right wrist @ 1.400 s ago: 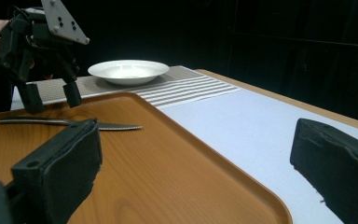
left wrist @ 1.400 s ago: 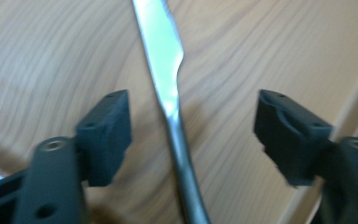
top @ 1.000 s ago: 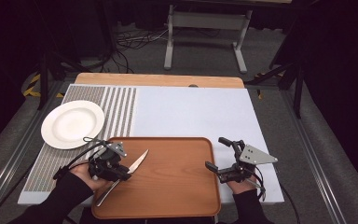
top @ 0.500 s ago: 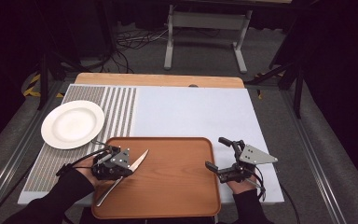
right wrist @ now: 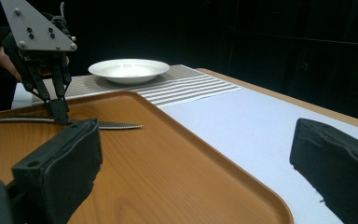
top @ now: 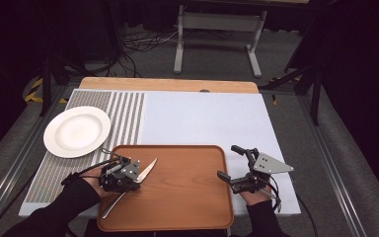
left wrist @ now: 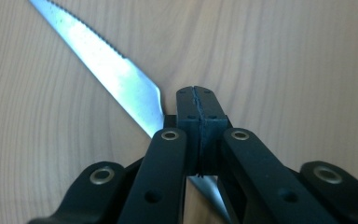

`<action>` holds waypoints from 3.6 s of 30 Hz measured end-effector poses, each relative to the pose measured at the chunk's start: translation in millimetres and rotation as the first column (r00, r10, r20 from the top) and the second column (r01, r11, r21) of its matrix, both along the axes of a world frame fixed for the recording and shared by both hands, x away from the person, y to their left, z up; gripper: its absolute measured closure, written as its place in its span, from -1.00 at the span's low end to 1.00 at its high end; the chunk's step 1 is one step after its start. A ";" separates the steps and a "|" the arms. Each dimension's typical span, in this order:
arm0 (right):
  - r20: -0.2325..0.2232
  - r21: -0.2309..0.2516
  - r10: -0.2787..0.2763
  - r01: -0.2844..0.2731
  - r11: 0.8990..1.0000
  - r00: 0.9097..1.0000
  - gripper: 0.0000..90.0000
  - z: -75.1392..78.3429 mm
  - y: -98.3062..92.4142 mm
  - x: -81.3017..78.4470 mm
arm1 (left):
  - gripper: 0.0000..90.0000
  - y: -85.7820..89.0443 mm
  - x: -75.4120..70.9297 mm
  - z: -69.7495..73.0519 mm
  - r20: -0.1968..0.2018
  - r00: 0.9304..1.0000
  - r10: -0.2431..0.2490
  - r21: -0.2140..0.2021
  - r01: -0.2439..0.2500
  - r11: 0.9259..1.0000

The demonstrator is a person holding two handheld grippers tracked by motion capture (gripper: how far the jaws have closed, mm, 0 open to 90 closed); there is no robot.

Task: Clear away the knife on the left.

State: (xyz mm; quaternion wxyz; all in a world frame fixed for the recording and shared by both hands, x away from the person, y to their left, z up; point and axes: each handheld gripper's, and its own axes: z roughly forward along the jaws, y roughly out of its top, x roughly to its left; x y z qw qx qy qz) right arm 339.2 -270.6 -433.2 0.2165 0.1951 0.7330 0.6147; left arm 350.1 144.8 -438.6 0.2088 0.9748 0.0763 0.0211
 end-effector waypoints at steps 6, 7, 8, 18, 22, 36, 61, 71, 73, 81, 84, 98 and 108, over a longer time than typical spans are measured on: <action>0.001 0.002 0.000 0.000 1.000 1.000 -0.94 0.1 -0.1 -0.1 | 1.00 2.0 2.9 -1.0 -0.013 0.999 0.037 0.017 -0.037 0.999; 0.002 0.002 -0.001 0.001 1.000 1.000 -0.94 0.1 -0.2 -0.1 | 1.00 2.6 2.7 -1.1 -0.012 0.999 0.036 0.017 -0.036 0.999; 0.001 0.003 0.000 0.000 1.000 1.000 -0.94 0.1 -0.2 -0.1 | 1.00 3.0 2.5 -1.0 -0.012 0.999 0.035 0.018 -0.034 0.999; 0.003 0.002 -0.001 0.001 1.000 1.000 -0.94 0.2 -0.3 -0.1 | 1.00 7.4 2.9 -1.1 -0.028 0.998 0.057 0.018 -0.057 0.998; 0.005 0.004 -0.001 0.001 1.000 1.000 -0.94 0.4 -0.3 -0.4 | 1.00 10.7 2.8 -1.3 -0.029 0.997 0.069 0.016 -0.068 0.998; 0.005 -0.002 -0.001 0.001 1.000 1.000 -0.94 0.2 0.0 0.0 | 1.00 28.4 1.7 -2.2 -0.042 0.992 0.116 0.015 -0.115 0.993; 0.000 -0.005 0.005 -0.005 1.000 1.000 -0.94 -0.6 2.4 1.7 | 1.00 50.6 -3.8 -3.5 -0.056 0.981 0.187 0.016 -0.186 0.982; -0.005 -0.006 0.003 -0.003 1.000 1.000 -0.94 -1.0 2.7 1.7 | 1.00 55.3 -5.4 -3.8 -0.079 0.976 0.202 0.016 -0.202 0.979; -0.004 -0.007 0.003 -0.003 1.000 1.000 -0.94 -1.0 2.7 1.7 | 1.00 55.3 -5.4 -3.7 -0.080 0.976 0.201 0.019 -0.200 0.980; -0.006 -0.006 0.002 -0.002 1.000 1.000 -0.94 -1.1 2.7 1.1 | 0.57 56.8 -6.2 2.3 -0.072 0.977 0.199 -0.055 -0.203 0.978; -0.006 -0.009 0.003 -0.003 1.000 1.000 -0.94 -1.2 3.3 1.2 | -0.19 58.6 -5.6 5.4 -0.052 0.972 0.229 -0.115 -0.234 0.965; -0.006 -0.007 0.004 -0.004 1.000 1.000 -0.94 -1.2 3.4 0.9 | -0.89 67.3 -5.8 20.5 -0.005 0.955 0.295 -0.309 -0.282 0.908; -0.007 -0.010 0.005 -0.005 1.000 1.000 -0.94 -1.3 3.3 1.2 | -1.00 84.6 -9.8 24.9 0.021 0.942 0.334 -0.507 -0.278 0.816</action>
